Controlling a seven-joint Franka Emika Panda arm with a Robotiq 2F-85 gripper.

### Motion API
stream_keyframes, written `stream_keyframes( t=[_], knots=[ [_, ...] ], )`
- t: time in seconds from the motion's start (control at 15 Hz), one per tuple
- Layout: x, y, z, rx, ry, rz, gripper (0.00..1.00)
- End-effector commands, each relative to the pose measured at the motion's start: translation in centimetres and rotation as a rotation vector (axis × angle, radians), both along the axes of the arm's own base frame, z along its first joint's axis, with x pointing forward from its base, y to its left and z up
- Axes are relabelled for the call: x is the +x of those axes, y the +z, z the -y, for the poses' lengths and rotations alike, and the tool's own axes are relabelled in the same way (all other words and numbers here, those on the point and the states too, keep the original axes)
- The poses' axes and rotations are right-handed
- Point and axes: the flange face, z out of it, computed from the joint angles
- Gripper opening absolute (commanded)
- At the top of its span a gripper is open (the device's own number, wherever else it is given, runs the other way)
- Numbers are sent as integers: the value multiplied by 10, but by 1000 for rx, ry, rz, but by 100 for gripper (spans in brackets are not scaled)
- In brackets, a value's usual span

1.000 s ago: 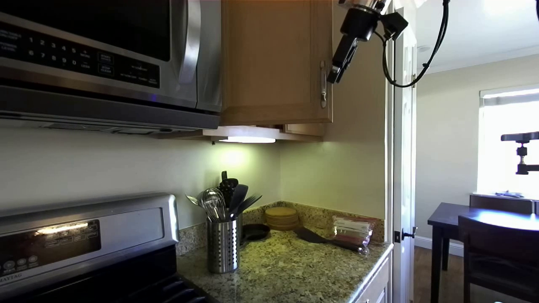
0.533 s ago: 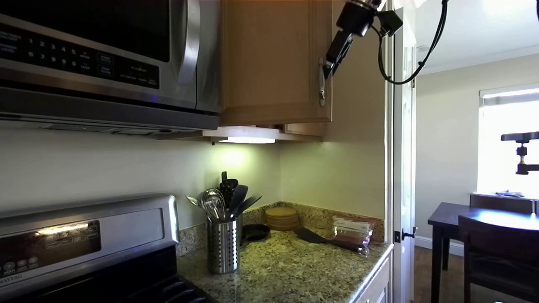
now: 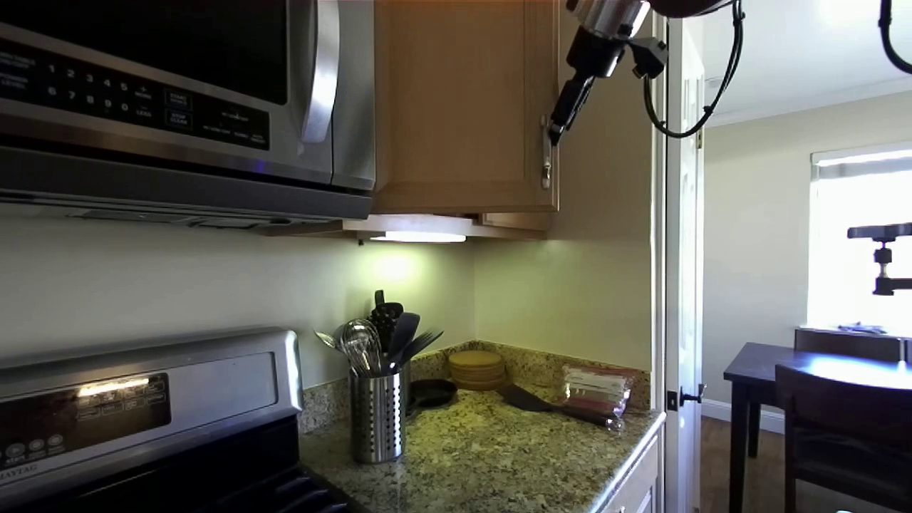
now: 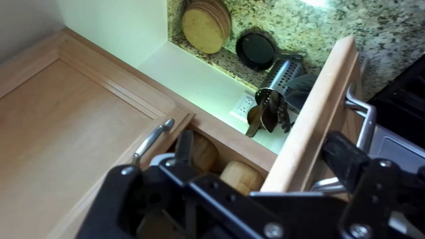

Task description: Close the drawer on the right side of the microwave

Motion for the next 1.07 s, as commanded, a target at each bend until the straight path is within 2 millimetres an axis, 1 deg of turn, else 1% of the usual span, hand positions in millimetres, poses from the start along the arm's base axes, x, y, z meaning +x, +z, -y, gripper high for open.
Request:
stream_keyframes(
  t=[0.0, 0.2, 0.33, 0.4, 0.47, 0.67, 0.8, 1.0],
  knots=[
    [32, 2, 22, -48, -59, 37, 100],
    [43, 1, 36, -95, -83, 19, 100],
    [46, 2, 40, -123, -88, 3, 100],
    [51, -4, 42, -143, -83, -13, 100],
    [52, -5, 42, -153, -80, -34, 100],
    [50, -14, 43, -164, -52, -119, 100],
    [45, -20, 42, -167, -23, -194, 100],
    [33, -27, 34, -126, 52, -304, 100]
  ],
)
